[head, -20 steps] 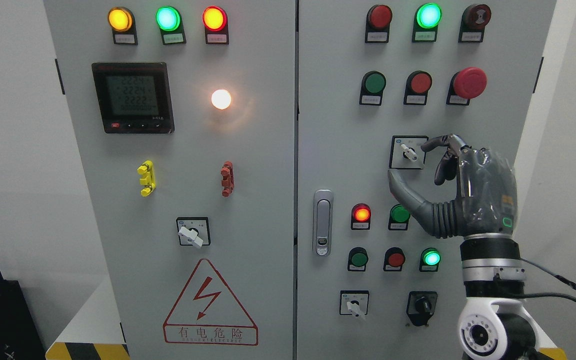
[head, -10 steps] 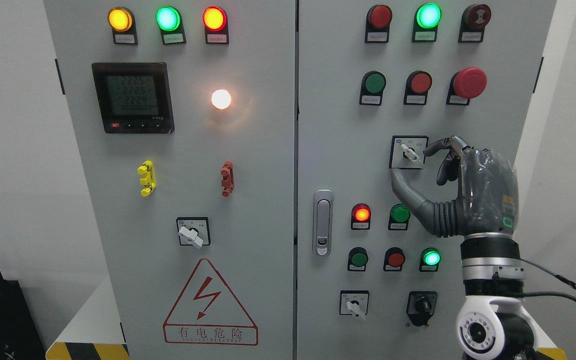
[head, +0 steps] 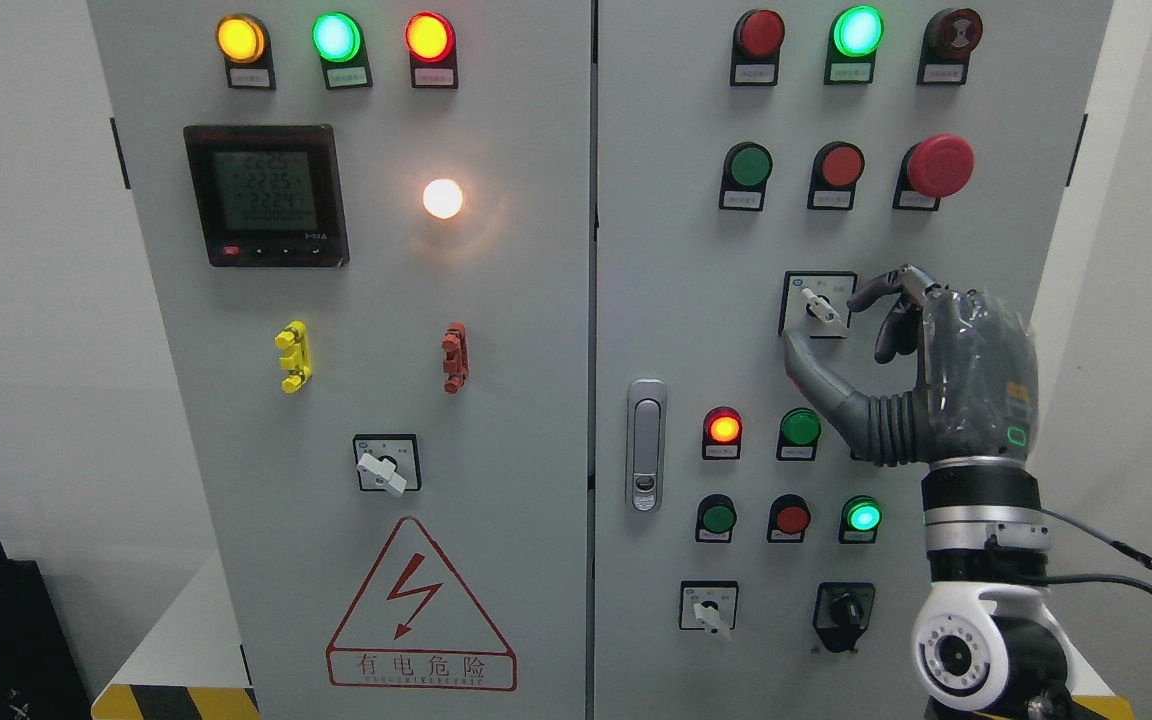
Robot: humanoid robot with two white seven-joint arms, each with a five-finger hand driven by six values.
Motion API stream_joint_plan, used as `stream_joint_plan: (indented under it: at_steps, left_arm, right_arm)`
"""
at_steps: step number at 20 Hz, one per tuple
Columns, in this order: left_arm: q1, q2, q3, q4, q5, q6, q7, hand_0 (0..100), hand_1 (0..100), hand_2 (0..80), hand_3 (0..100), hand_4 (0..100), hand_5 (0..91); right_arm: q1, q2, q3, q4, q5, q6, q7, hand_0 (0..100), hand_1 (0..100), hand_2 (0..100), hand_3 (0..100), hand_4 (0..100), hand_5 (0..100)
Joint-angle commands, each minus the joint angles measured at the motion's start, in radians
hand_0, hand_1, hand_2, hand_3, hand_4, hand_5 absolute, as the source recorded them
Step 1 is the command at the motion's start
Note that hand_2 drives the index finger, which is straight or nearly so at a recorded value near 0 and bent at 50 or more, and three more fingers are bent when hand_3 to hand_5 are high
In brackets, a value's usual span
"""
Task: Rotate and turn off gray switch
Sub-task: 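Pinch the white rotary switch knob with the right hand's thumb and fingers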
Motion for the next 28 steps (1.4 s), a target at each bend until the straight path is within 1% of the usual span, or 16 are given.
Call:
stream_joint_plan:
  at_steps: [1, 10, 28]
  left_arm:
    - [0.000, 0.000, -0.002, 0.014, 0.000, 0.001, 0.000, 12, 39, 0.0, 0, 0, 0.0]
    - [0.000, 0.000, -0.002, 0.014, 0.000, 0.001, 0.000, 12, 39, 0.0, 0, 0, 0.0]
    - [0.000, 0.000, -0.002, 0.014, 0.000, 0.001, 0.000, 12, 39, 0.0, 0, 0, 0.0]
  right_arm:
    - [-0.011, 0.000, -0.026, 0.022, 0.000, 0.002, 0.001, 7, 41, 54, 90, 87, 100]
    - [-0.022, 0.001, -0.022, 0.040, 0.000, 0.017, 0.007, 8, 38, 56, 90, 87, 100]
    - [-0.039, 0.003, -0.019, 0.055, 0.000, 0.019, 0.007, 8, 38, 59, 90, 87, 100]
